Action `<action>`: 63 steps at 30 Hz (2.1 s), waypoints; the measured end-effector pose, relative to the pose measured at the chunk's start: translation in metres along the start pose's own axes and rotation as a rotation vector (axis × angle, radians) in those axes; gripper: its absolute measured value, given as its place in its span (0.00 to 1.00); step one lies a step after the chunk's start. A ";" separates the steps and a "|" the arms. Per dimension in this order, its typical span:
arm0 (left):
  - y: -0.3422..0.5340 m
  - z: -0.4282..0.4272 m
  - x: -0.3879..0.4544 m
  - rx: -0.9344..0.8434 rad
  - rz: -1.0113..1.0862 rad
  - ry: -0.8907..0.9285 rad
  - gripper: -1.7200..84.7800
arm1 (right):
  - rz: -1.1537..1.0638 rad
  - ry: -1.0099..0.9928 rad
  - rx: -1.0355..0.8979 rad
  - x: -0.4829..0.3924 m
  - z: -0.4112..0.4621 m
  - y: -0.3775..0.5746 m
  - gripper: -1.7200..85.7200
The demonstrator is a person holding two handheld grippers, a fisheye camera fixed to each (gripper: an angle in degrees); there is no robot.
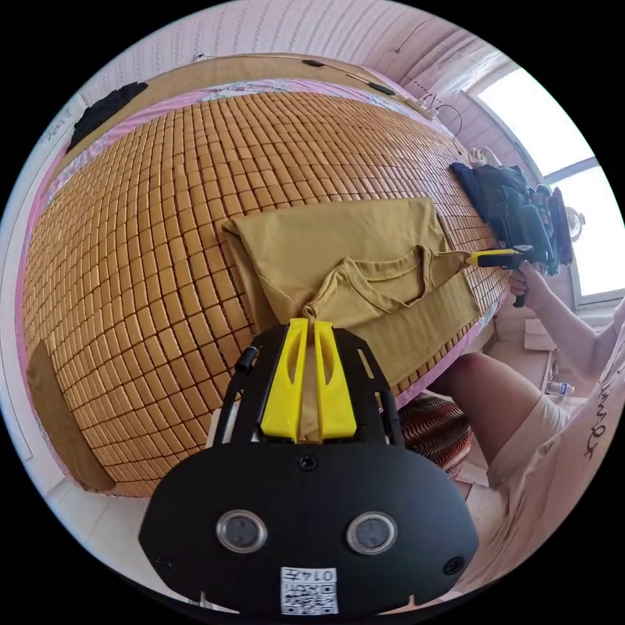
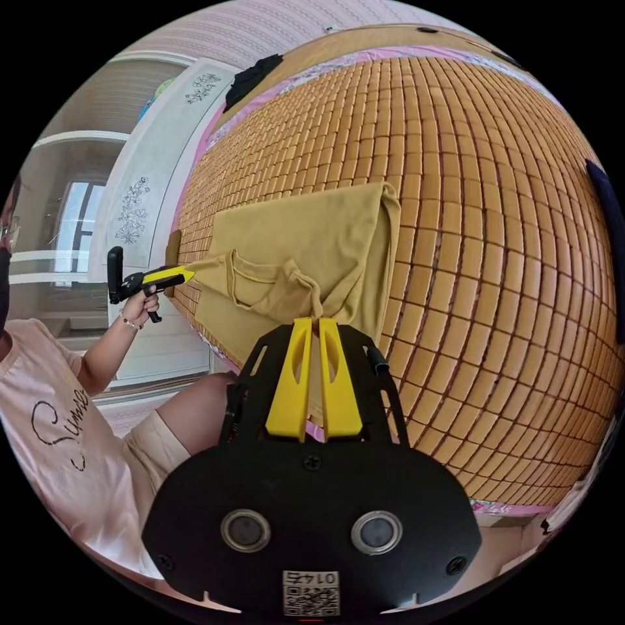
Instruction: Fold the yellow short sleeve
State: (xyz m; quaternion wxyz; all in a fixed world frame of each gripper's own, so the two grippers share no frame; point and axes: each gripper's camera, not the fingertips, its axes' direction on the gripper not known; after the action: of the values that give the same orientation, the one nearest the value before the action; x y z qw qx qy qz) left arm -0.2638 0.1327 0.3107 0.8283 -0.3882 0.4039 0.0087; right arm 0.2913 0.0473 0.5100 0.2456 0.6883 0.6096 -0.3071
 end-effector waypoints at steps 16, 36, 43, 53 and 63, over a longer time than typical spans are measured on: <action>0.092 0.057 0.030 -0.022 -0.137 -0.030 0.03 | -0.012 0.236 -0.015 -0.033 0.007 0.076 0.04; 0.232 0.044 0.145 0.242 -0.083 -0.130 0.06 | -0.217 0.522 0.251 -0.208 -0.022 0.248 0.01; 0.228 0.074 0.173 0.192 -0.014 -0.130 0.07 | -0.331 0.477 0.197 -0.261 0.002 0.232 0.02; 0.169 0.112 0.169 0.139 0.017 -0.077 0.08 | -0.404 0.476 0.080 -0.307 0.030 0.144 0.10; 0.078 0.160 0.148 0.044 -0.045 -0.140 0.08 | -0.344 0.558 -0.038 -0.321 0.064 0.017 0.11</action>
State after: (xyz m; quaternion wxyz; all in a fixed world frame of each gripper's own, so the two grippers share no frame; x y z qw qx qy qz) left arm -0.0838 0.2471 0.2204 0.8628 -0.3773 0.3365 0.0085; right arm 0.2786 -0.2219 0.6969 0.0266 0.6282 0.7662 -0.1322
